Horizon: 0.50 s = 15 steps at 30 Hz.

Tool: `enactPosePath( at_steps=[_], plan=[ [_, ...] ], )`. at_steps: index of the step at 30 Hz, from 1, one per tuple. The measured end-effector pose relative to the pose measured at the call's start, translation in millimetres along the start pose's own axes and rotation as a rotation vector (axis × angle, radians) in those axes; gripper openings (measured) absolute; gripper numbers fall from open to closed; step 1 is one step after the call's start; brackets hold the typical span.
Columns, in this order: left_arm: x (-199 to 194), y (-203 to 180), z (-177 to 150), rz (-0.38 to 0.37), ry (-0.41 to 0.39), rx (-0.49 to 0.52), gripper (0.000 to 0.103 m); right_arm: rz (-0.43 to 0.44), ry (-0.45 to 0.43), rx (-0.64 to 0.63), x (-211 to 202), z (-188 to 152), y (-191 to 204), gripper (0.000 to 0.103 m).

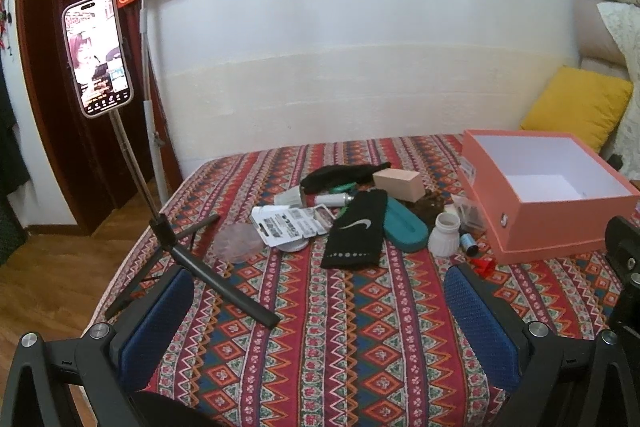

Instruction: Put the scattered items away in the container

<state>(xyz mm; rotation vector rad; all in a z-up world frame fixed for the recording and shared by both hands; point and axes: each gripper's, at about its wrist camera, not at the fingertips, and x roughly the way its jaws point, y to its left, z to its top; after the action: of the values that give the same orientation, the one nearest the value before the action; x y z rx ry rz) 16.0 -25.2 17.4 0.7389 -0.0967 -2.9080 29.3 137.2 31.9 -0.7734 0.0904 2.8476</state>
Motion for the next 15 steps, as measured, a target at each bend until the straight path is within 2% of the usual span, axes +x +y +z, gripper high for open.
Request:
enactPosePath(
  at_steps=[9,15],
  plan=[
    [23.8,-3.1,6.9,-0.001,0.033,0.007,0.103,0.000,0.022,-0.011,20.6,7.1,0.6,0.103],
    [72.1,-2.8,8.6,-0.043,0.115,0.019,0.103,0.042,0.074,-0.014,67.0,13.9,8.5,0.103]
  ],
)
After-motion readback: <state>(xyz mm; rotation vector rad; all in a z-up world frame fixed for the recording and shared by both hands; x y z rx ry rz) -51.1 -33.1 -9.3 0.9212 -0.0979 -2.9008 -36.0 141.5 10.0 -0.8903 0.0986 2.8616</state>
